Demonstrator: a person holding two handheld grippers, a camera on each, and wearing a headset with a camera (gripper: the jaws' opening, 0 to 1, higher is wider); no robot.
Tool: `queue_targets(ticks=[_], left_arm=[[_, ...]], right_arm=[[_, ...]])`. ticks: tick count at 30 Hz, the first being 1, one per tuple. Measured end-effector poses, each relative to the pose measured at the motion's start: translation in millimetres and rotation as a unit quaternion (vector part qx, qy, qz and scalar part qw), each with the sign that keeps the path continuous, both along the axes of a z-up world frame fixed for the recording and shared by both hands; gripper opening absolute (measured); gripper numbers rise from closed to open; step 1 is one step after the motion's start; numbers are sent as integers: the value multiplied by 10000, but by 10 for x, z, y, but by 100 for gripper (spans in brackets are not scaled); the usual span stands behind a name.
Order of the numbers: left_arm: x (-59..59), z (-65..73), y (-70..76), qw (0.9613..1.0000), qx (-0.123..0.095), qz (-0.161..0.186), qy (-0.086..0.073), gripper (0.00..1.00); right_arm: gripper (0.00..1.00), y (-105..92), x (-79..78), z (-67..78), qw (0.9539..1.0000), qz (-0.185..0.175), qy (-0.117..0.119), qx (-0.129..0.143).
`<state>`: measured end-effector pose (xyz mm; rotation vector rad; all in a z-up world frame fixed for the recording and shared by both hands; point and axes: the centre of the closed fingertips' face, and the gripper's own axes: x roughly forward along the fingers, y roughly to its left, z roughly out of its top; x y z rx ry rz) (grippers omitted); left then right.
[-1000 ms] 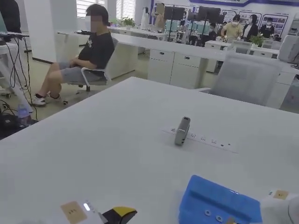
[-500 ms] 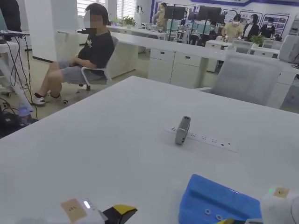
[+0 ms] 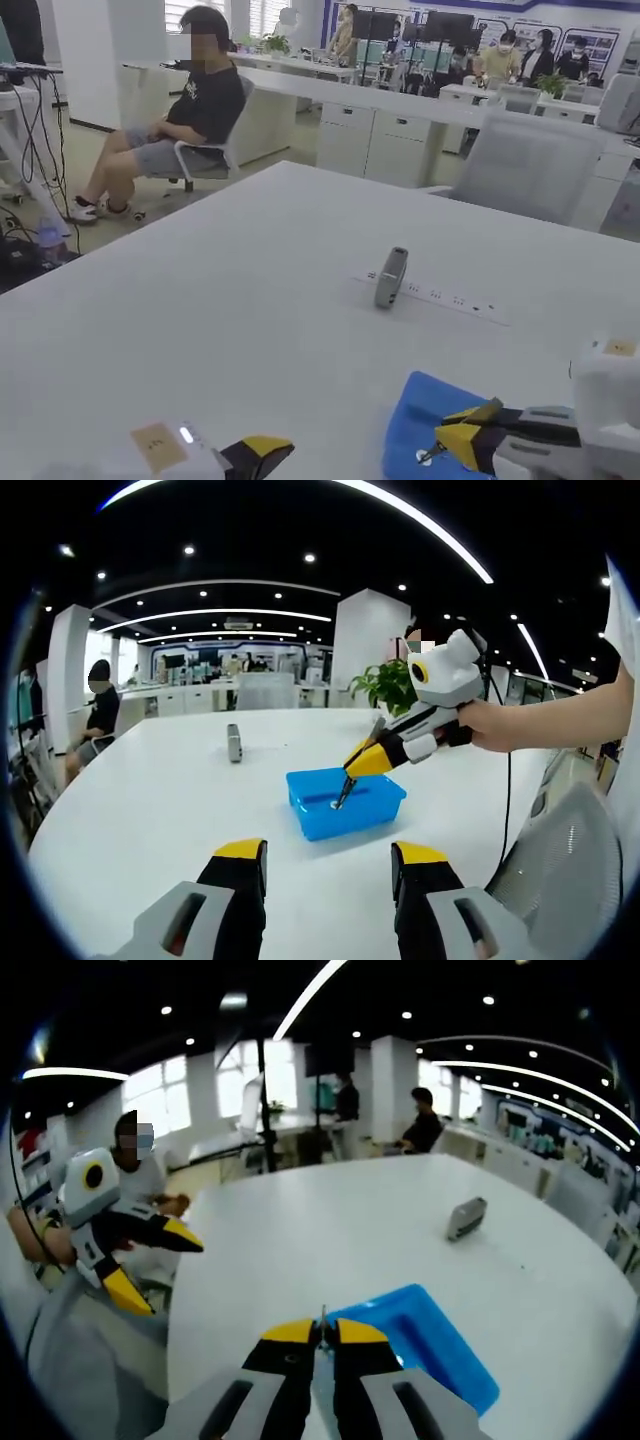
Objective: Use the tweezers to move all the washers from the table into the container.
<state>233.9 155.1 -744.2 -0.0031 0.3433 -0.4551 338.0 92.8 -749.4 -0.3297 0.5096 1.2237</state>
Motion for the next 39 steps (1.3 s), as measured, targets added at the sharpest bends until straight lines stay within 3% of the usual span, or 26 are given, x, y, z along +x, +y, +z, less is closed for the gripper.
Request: queue_targets(ticks=[3,11,19,24,33,39], left_arm=[[0,4,2,10000,-9,7,-6,49],[1,6,4,10000,-35,16,-4,48],[0,-12,-1,10000,-30,0,44,47],[-2,-34,3,10000,-5,-5,97,47],[2,-71,20,9998,36,42,186,47],[-9,-95,-22,9996,79,-67,247,45]], right_arm=[[2,12,138,-19,9999,-136,51,-3],[2,40,451,-323,9983,-314,193,-450],[3,96,567,-516,9968,-248,231,-727],[3,89,539,-588,9958,-189,204,-874],[3,90,518,-567,9958,-59,103,-912],[3,49,498,-405,9976,-77,-2,-693]])
